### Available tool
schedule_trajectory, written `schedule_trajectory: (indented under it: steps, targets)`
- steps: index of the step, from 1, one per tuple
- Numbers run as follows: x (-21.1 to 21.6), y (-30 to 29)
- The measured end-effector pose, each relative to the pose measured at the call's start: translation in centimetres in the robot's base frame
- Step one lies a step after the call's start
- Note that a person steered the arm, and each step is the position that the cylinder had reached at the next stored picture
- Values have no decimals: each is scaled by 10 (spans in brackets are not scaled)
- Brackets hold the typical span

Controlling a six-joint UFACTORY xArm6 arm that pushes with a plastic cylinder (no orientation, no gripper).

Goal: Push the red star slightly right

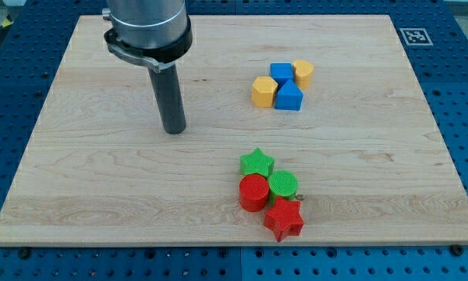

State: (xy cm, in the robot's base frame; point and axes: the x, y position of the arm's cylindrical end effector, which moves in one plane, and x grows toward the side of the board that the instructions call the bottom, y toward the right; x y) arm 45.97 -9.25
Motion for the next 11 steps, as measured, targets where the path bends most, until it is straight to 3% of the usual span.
schedule_trajectory:
  steps: [1, 3, 4, 6, 8, 11]
  targets:
    - [7, -6]
    - [117, -8]
    - [159, 35]
    - [159, 135]
    - [159, 188]
    - [152, 167]
